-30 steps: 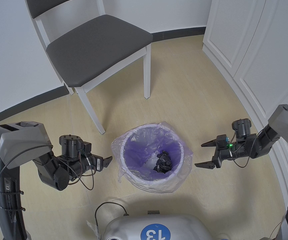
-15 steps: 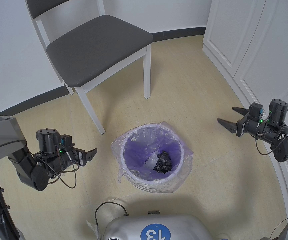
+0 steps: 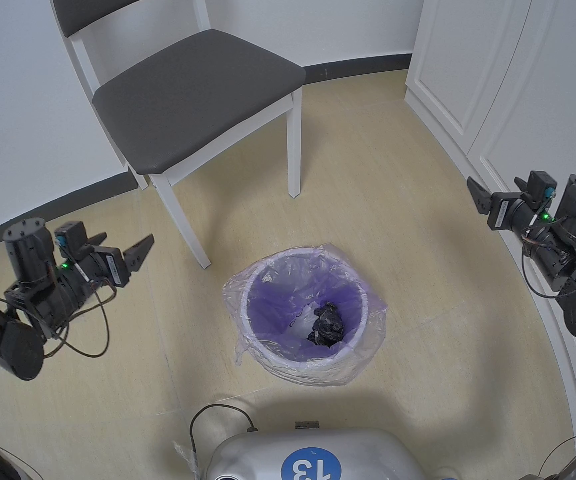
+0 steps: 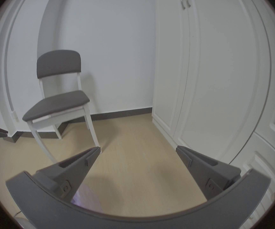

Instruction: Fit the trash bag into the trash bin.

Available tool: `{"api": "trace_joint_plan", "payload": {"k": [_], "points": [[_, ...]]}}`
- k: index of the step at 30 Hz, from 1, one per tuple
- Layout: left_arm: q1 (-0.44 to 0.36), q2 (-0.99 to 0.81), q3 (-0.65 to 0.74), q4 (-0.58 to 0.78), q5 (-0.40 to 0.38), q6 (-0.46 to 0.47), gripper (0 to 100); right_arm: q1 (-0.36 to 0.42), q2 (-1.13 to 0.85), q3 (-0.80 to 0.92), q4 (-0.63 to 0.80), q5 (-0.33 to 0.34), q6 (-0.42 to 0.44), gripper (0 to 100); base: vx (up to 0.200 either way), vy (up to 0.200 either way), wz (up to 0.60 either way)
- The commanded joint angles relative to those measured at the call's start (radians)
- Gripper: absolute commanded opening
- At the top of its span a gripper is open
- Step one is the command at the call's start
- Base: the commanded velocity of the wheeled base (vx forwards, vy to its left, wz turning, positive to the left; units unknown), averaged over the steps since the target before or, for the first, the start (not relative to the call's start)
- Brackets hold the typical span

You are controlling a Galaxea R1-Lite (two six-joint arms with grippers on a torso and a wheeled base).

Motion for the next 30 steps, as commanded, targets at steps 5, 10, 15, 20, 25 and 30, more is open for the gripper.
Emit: {"api": "trace_joint_plan", "payload": {"k": [5, 10, 15, 20, 25, 30], "points": [[0.085, -0.396, 0.019, 0.22, -0.011, -0.014, 100, 0.029, -0.306, 0.064, 0.064, -0.034, 0.01, 100, 0.0, 0.0, 0.0], [0.093, -0.547, -0.024, 0.421, -0.034, -0.014, 100, 0.029, -0.373, 0.029, 0.081, -0.034, -0.003, 100, 0.0, 0.0, 0.0], [0.113, -0.659, -0.114, 0.615, -0.091, -0.016, 100, 0.035, -0.501, -0.022, 0.21, -0.022, -0.02, 100, 0.0, 0.0, 0.0], [0.114, -0.758, -0.174, 0.755, -0.092, -0.016, 100, 0.091, -0.68, -0.032, 0.414, -0.022, -0.03, 100, 0.0, 0.0, 0.0], [0.114, -0.883, -0.215, 0.882, -0.092, -0.016, 100, 0.095, -0.873, -0.022, 0.58, -0.026, -0.056, 100, 0.0, 0.0, 0.0], [0.105, -1.065, -0.246, 1.045, -0.092, -0.016, 100, 0.046, -1.126, -0.019, 0.812, -0.023, -0.055, 100, 0.0, 0.0, 0.0]]}}
